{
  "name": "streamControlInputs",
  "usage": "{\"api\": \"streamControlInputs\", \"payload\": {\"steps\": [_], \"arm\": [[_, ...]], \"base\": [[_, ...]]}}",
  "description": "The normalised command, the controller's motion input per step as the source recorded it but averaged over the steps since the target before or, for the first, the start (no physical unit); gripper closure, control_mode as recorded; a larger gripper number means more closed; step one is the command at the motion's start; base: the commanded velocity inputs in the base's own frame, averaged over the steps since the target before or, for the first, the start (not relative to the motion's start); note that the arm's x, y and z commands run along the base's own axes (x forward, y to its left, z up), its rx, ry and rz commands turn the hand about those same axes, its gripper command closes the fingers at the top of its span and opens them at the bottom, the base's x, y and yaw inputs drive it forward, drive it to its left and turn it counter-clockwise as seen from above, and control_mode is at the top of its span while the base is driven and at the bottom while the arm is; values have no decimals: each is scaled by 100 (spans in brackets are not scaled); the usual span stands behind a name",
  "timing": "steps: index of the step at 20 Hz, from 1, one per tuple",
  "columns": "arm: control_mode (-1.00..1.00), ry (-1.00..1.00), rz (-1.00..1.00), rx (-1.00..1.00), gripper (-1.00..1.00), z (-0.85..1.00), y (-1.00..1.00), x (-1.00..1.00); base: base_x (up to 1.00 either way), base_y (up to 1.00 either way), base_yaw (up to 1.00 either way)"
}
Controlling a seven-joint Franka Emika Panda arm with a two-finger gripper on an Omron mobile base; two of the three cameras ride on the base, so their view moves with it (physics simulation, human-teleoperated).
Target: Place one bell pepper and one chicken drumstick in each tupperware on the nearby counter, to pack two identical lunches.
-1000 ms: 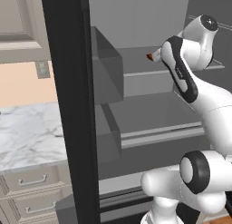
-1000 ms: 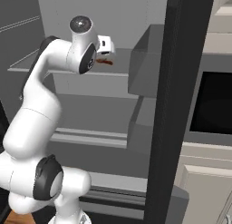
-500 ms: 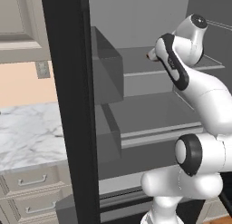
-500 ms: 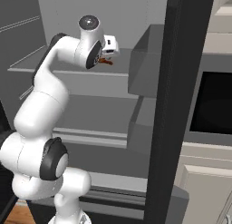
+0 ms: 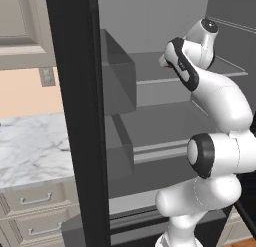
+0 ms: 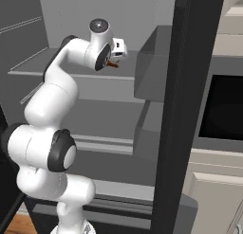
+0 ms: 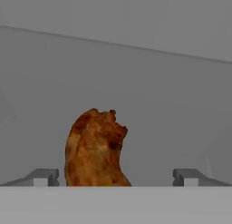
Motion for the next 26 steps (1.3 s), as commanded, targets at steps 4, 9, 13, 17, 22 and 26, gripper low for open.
{"api": "streamControlInputs", "payload": {"steps": [4, 9, 13, 17, 22, 26], "arm": [[-100, 2, 0, 0, -100, -20, -2, 29], [-100, 2, 0, 0, 100, -26, 0, 23], [-100, 2, 0, -2, 100, -55, 0, 8], [-100, 1, 0, -5, 100, -69, 1, 1], [-100, 0, 0, -7, 100, -71, 1, 0], [-100, -2, 0, -1, 100, -23, 0, -6]], "base": [[0, 0, 0], [0, 0, 0], [0, 0, 0], [0, 0, 0], [0, 0, 0], [0, 0, 0]]}}
